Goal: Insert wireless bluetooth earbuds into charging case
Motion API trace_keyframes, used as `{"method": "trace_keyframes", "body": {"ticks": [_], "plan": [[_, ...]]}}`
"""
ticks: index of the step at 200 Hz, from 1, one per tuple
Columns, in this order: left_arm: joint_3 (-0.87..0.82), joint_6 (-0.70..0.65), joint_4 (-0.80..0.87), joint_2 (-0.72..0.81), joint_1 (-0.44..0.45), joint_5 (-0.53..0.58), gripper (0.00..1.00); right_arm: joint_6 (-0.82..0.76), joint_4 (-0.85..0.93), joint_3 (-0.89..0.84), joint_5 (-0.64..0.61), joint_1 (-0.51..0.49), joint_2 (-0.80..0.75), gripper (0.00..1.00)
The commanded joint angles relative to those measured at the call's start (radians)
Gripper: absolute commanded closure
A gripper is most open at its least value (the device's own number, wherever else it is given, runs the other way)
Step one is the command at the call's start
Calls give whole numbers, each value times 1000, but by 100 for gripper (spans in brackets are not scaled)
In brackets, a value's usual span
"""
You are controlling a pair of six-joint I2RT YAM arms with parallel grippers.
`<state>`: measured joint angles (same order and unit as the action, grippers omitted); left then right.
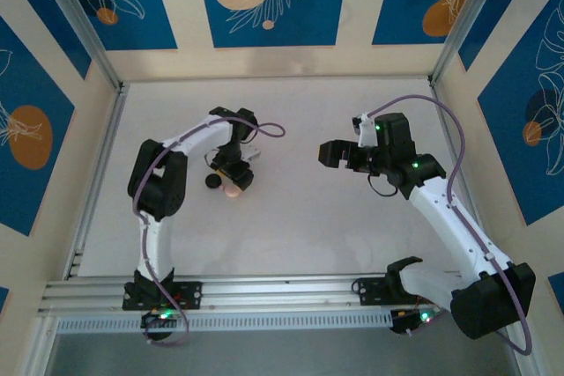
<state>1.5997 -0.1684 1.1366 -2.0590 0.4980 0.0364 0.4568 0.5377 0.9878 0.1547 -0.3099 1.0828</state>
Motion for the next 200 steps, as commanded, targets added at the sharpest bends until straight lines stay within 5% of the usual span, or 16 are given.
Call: {"method": "trace_keyframes", "body": {"ticks": [1,200], "plan": [[-8,-26,-4,-23,13,20,31,1,1,-12,22,5,-10,1],[-118,12,-75,-38,60,-29,40,-7,8,-6,28,7,-10,1]]}}
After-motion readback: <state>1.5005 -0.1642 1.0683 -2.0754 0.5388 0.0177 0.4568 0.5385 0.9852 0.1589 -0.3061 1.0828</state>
